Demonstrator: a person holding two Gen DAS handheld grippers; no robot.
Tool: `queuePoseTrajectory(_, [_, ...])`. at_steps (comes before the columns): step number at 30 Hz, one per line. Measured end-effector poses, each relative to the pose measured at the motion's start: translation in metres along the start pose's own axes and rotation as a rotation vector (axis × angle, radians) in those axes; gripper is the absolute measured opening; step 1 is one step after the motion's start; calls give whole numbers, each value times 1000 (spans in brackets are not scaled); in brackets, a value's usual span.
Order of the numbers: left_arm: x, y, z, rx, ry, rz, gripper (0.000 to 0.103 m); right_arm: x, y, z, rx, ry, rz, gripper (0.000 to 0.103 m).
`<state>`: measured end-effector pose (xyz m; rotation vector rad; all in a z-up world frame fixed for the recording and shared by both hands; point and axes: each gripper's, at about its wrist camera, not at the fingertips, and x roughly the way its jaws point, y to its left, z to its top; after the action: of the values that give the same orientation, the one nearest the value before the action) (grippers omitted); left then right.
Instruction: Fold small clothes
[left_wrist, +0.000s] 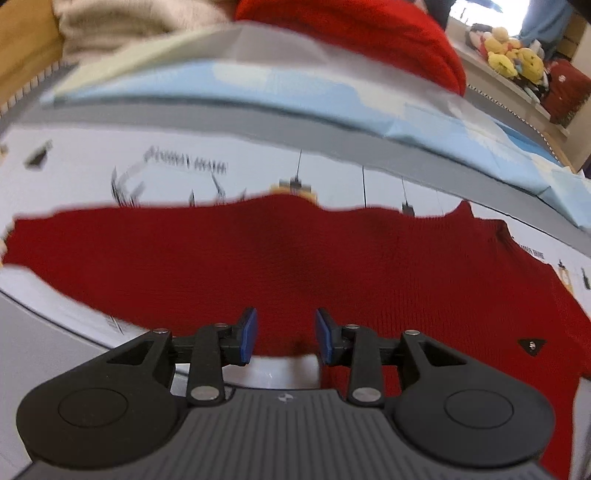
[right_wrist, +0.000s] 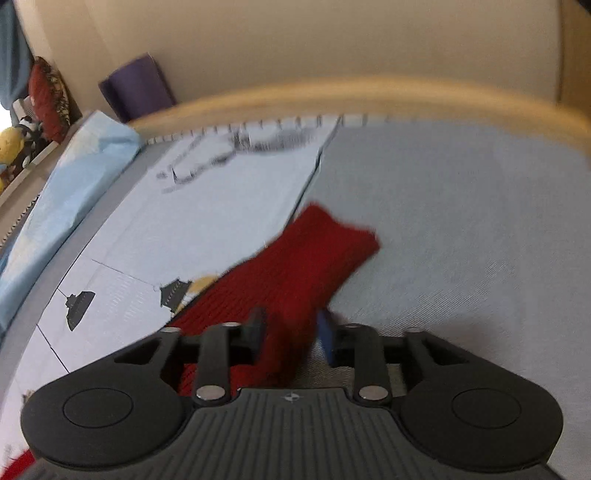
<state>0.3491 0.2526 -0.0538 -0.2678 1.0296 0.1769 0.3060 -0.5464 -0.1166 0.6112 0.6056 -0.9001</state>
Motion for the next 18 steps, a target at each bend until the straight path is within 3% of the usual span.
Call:
queuePoseTrajectory(2, [9,8,-2,-52,36,-33,38,-20,18,-11,-100,-34,-18,46])
queuePoseTrajectory(6, [28,22,-7,-171,113,-137,38,-53,52,-35,-196,16,166,46])
queuePoseTrajectory(8, [37,24,-11,-208,145,-168,38,-64,71,-48,-232,89,288,46])
queuePoseTrajectory(10, [47,24,-15,-238,176,-203,38,-70,86,-67,-259,233,422,46])
queuePoseTrajectory(13, [60,19,-20,-250,219,-246,38,-74,102,-92,-269,397,539,46])
queuePoseTrajectory(16, [68,15,-25,-231,224,-226,36,-68,119,-114,-327,519,613,50])
queuePoseTrajectory(18, [71,13,-28,-216,217,-230,12,-65,128,-125,-373,555,632,48])
